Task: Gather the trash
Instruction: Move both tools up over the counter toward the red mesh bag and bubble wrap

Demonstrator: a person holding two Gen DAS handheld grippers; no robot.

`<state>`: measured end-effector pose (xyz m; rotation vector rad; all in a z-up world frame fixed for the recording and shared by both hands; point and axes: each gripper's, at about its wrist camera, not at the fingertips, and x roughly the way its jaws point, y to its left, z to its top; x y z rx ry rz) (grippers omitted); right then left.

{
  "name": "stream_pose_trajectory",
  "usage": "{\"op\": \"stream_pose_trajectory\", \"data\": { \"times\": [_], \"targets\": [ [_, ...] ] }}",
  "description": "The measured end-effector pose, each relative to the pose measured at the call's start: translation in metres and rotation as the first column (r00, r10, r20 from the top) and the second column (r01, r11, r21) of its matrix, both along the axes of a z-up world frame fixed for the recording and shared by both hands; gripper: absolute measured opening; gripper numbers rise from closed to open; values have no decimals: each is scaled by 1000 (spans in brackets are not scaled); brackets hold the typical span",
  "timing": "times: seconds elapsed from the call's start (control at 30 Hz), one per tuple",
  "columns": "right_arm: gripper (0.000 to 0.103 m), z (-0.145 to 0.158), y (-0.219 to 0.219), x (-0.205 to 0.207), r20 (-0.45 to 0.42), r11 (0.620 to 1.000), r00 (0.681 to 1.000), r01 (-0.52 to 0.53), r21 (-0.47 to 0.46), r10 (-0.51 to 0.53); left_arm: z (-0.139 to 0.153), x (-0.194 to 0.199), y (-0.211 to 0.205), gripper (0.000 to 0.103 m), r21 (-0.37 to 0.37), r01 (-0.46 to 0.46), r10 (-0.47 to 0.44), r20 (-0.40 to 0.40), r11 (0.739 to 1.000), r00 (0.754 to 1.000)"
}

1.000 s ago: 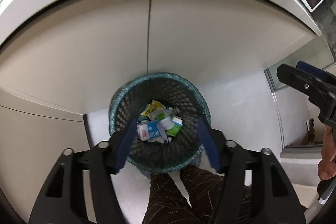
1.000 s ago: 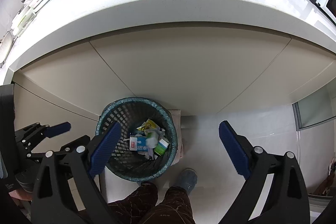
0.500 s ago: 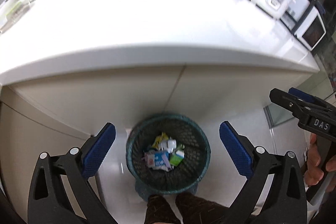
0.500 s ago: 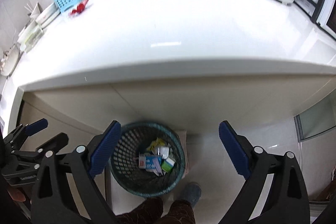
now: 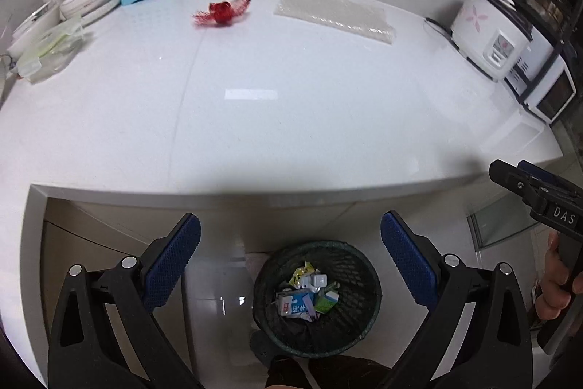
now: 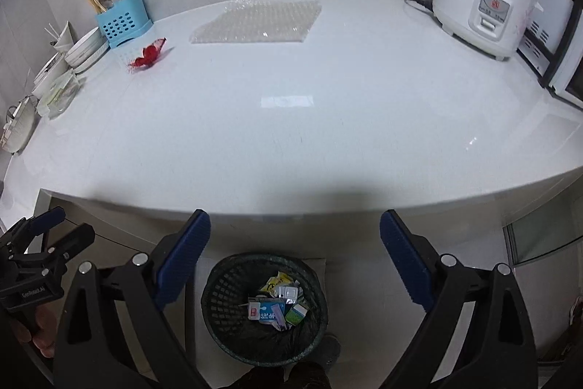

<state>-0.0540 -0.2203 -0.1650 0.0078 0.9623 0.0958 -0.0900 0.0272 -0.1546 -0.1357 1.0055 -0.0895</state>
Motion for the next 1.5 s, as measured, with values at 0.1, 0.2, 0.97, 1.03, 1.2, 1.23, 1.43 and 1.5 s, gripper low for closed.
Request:
{"op": "stream_pose_trajectory", "data": {
  "times": [0.1,0.2,0.97,1.03,1.2,1.23,1.43,1.5],
  "targets": [
    [90,14,3,12,27,1000,1000,-7,-13,7,11,10,6,97,3,-27,27,11,1000,1000],
    [90,25,1,27,45,1000,999,-28,-4,28,19,18,7,97,17,-52,52,21,998,998],
    [90,69,-3,139,41,995,995,-89,45,87,70,90,34,97,55,-196,193,56,979,980],
    [90,69,2,148,32,995,996,-80,51,79,68,105,40,97,53,-183,180,54,982,982],
    [90,63,13,178,-21,997,1000,-19,75,20,64,141,56,97,54,-157,155,42,986,987],
    [90,62,16,184,-32,997,999,-12,77,14,62,148,60,97,55,-155,153,41,986,987],
    [90,56,18,218,-73,992,995,74,99,-67,50,195,80,97,42,-128,128,7,991,992],
    [90,54,20,229,-83,992,993,90,94,-82,45,210,86,97,41,-125,125,0,991,992]
  ]
}}
